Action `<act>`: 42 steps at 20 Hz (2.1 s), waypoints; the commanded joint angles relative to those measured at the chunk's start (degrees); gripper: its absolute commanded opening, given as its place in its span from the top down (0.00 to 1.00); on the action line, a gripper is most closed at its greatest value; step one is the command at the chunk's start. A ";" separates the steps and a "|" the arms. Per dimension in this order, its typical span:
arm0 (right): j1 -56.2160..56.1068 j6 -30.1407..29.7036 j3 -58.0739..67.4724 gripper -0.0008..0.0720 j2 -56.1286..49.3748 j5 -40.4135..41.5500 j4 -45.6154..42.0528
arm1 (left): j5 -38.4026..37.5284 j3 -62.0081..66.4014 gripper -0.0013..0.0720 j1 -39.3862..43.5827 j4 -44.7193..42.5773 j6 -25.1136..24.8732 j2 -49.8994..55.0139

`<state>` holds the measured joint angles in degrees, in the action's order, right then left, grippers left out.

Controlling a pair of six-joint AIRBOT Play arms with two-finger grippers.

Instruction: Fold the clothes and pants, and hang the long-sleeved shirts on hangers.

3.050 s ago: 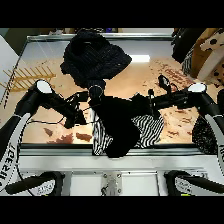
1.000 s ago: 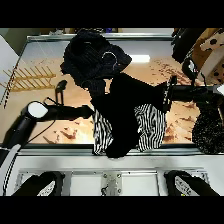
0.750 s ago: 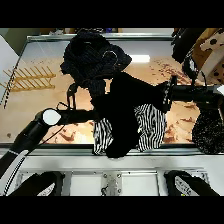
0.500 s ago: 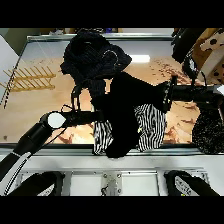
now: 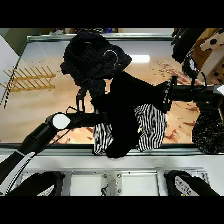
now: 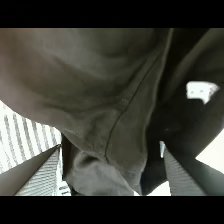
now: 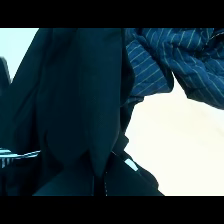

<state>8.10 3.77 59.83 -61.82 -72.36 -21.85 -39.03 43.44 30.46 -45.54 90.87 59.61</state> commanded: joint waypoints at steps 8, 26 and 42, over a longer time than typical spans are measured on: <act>0.02 6.23 0.07 0.97 2.80 -0.07 -0.02 | -1.55 0.00 0.96 -8.66 -3.26 -1.53 0.52; 0.02 18.88 0.07 0.97 12.41 -9.77 -3.23 | -8.92 6.93 0.96 -26.38 -7.91 -7.06 1.31; -3.89 22.71 0.07 0.97 14.01 -11.32 -12.26 | -26.88 44.22 0.96 -22.91 -16.41 -8.20 7.96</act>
<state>6.52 25.80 59.83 -47.79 -83.05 -33.87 -63.33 80.99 5.89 -61.56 83.13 67.48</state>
